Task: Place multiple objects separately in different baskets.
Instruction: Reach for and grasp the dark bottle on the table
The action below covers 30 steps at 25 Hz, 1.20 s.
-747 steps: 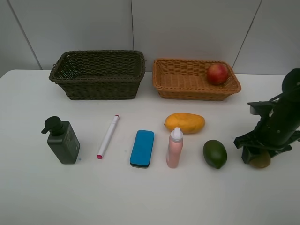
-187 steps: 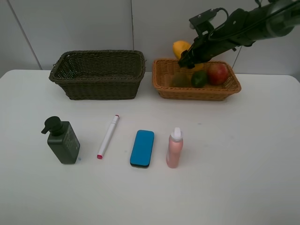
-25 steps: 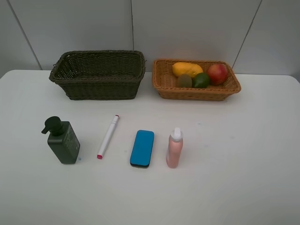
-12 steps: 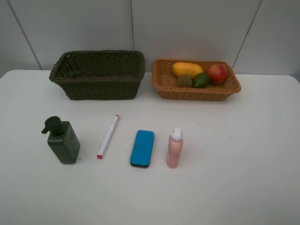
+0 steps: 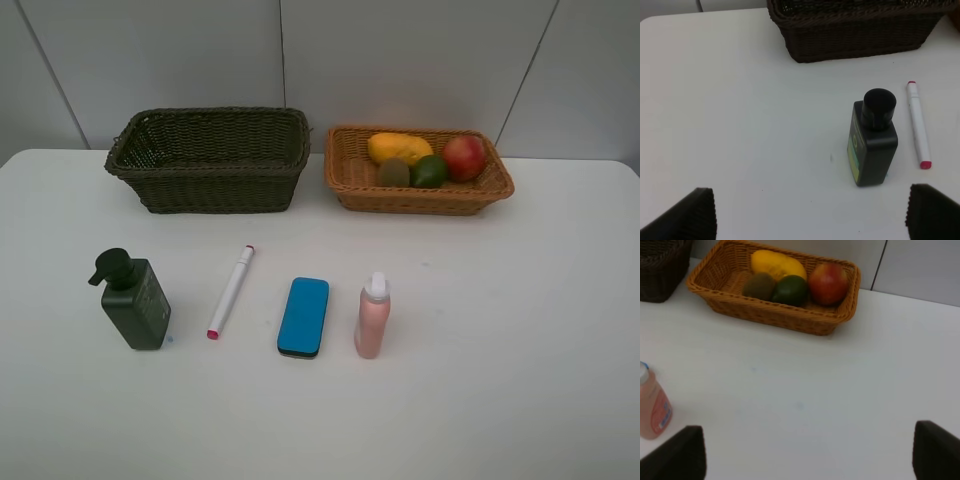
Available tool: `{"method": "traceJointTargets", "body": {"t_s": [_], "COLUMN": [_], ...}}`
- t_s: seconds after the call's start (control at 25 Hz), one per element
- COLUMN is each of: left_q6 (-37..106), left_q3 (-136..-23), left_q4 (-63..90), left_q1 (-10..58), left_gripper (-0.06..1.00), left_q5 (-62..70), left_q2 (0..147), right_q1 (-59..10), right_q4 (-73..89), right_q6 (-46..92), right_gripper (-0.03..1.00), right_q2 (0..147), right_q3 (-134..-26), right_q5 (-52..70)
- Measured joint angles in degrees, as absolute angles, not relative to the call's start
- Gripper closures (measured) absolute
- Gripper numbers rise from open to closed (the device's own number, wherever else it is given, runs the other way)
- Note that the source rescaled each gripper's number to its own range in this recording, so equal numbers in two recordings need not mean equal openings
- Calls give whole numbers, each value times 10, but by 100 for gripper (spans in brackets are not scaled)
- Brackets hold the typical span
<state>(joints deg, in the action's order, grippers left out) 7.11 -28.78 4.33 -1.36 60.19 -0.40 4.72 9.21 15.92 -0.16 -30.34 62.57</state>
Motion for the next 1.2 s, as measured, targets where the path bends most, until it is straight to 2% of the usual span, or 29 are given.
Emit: {"method": "traceJointTargets", "body": {"t_s": [0.4,1.2], "left_q6": [68,54], "left_q3": [-295,-421], "left_q4": [46,79], "left_q1": [-14,-14], "left_gripper": [-6,-6], "left_q5": [608,623], "left_q2": [33,339], "right_q1": [47,47], "right_q4": [92,92], "right_q6": [159,159], "right_gripper": [-3,-3], "right_q2": [-2,-2], "right_q3": [-303,-303], "right_q5": [626,626]}}
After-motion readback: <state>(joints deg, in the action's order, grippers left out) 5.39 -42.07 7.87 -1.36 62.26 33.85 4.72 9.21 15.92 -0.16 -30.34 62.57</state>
